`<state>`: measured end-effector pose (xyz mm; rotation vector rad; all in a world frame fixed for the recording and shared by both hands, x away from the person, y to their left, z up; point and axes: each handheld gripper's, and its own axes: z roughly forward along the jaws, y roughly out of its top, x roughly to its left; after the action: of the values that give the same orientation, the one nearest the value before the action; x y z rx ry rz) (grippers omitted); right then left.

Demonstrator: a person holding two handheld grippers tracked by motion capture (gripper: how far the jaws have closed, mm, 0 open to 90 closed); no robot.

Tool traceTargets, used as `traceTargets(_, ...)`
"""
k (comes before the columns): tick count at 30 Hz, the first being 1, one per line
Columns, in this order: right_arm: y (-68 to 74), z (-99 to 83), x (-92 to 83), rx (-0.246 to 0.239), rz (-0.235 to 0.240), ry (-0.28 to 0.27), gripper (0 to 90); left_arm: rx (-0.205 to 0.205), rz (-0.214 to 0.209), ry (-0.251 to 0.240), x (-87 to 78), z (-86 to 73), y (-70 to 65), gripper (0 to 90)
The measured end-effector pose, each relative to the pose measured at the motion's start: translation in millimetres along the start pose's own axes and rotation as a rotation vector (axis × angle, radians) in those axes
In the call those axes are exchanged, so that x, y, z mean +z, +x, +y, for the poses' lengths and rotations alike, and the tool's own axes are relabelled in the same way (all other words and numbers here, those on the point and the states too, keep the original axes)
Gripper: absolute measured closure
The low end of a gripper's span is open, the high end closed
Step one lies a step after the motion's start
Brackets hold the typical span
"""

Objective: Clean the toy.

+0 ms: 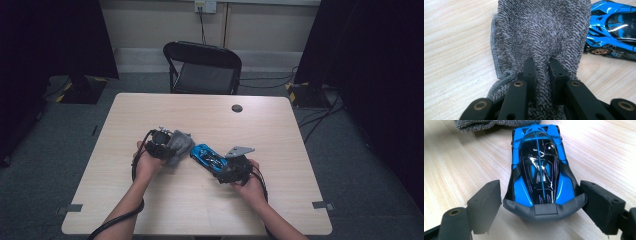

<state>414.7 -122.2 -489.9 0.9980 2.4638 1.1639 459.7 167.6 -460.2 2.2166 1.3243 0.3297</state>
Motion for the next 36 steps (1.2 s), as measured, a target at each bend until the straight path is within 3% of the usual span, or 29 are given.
traceTargets(10,2.6,9.3,-8.9,-0.028,0.008,-0.014,18.6,-0.007,-0.013,0.005,-6.9,-11.5,1.9,78.3)
traceTargets(14,1.4,19.3,-15.5,-0.039,0.011,-0.043,19.0,0.001,-0.014,0.011,-6.9,-12.2,-0.4,78.4)
traceTargets(18,-2.8,31.5,-15.9,-0.009,0.044,-0.046,23.9,0.017,-0.020,0.001,-9.2,-12.5,-4.5,78.4)
traceTargets(26,-13.5,47.6,7.5,0.040,0.087,0.001,33.2,0.019,-0.027,-0.003,-10.6,-14.2,-7.0,78.4)
traceTargets(34,-13.1,46.4,27.4,0.016,0.038,0.060,32.7,0.013,-0.034,-0.006,-8.7,-18.3,-7.8,78.3)
traceTargets(36,-12.1,44.6,29.8,0.005,0.044,0.074,32.9,0.015,-0.033,-0.005,-8.9,-18.3,-7.8,78.3)
